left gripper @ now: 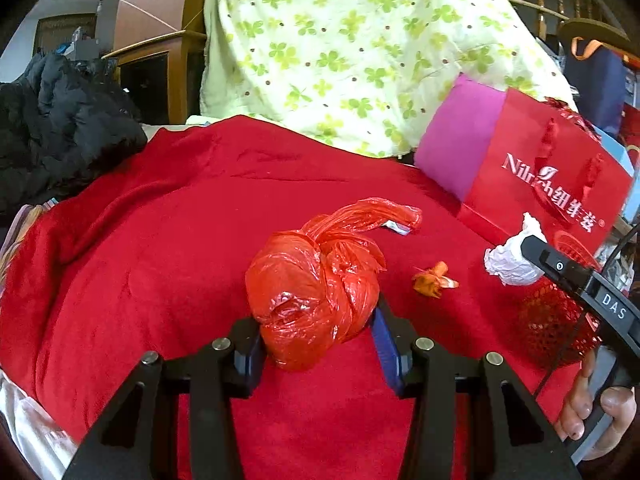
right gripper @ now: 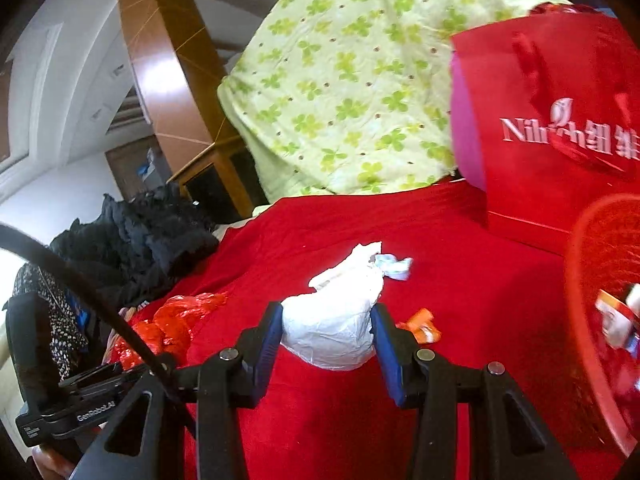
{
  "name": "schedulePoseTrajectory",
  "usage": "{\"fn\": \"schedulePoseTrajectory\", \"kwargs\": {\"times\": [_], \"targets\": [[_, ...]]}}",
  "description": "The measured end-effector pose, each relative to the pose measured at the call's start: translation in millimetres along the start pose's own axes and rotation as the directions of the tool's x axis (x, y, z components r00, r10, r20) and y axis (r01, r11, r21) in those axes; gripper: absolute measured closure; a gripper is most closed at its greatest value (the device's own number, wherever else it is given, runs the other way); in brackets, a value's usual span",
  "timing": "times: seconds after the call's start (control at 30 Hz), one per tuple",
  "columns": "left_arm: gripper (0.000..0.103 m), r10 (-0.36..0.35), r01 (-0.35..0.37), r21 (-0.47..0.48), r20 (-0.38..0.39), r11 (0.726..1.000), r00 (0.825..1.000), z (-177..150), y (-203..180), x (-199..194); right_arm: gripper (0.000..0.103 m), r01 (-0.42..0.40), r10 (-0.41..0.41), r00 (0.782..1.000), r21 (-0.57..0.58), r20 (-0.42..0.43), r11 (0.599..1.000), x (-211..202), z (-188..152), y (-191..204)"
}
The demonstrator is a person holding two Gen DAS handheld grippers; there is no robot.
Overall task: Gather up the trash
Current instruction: 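Lift both bags and carry them toward the red basket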
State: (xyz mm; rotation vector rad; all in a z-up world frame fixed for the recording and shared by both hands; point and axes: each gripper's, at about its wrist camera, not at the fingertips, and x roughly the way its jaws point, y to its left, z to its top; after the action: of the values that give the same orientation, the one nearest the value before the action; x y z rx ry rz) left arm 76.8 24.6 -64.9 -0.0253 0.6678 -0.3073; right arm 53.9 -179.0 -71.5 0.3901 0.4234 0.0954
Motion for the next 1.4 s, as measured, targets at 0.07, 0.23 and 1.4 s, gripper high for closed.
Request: {"fn": "schedulePoseTrajectory", "kwargs": {"times": [0.07,0.23,1.4], "targets": [[0.053,-0.008,0.008,0.008,-0.007,1.0,1.0,-3,-4,0,0.055,0.015,-0.015,1.0,0.001,0.001,1.0,-5,-3,-4],[0.053,-0.01,0.01,0.011,-0.012,1.0,1.0,-2,-5,-6,0.055,0.024,-0.024,1.0,0.009,-0.005,1.0,-10,-6,-10],[0.053,-0.016,0.008,0.123,0.069,0.992,0.997,16,-75,-56,0.055,-0.015,0.001,0.976,0.062,0.216,0.998,-96,17,-60]]}}
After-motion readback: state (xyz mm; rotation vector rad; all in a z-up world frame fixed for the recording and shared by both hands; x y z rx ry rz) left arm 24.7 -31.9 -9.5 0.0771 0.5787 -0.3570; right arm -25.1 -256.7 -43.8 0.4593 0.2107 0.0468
